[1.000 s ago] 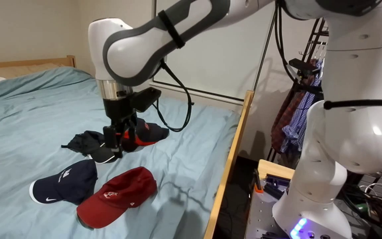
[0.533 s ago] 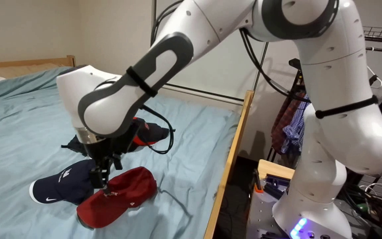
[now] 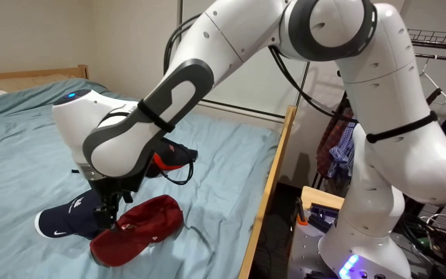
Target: Put the maroon cape on top of the left most black capes
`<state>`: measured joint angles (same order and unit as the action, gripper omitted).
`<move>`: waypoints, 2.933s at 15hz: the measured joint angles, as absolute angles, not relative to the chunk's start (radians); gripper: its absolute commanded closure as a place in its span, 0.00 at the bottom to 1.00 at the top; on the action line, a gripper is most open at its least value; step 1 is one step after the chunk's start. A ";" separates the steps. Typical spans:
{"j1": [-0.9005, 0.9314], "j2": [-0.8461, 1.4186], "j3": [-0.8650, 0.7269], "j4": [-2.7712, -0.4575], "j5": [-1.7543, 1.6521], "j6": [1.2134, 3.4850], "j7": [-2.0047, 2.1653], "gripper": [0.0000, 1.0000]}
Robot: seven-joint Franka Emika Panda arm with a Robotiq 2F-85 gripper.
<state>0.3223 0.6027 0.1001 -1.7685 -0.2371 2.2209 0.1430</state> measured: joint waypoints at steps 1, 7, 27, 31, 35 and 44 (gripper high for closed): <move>0.325 0.606 0.100 -1.766 -0.237 2.211 0.146 0.00; 0.389 0.688 0.072 -1.680 -0.247 2.167 0.249 0.00; 0.515 1.053 -0.029 -1.211 -0.277 1.950 0.464 0.32; 0.517 1.066 -0.032 -1.170 -0.277 1.912 0.469 0.57; 0.521 1.072 -0.027 -1.138 -0.276 1.882 0.468 0.80; 0.522 1.055 -0.031 -1.133 -0.290 1.856 0.426 0.92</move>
<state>0.5215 1.0555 -0.0311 -1.1333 -0.2904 1.8560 0.4257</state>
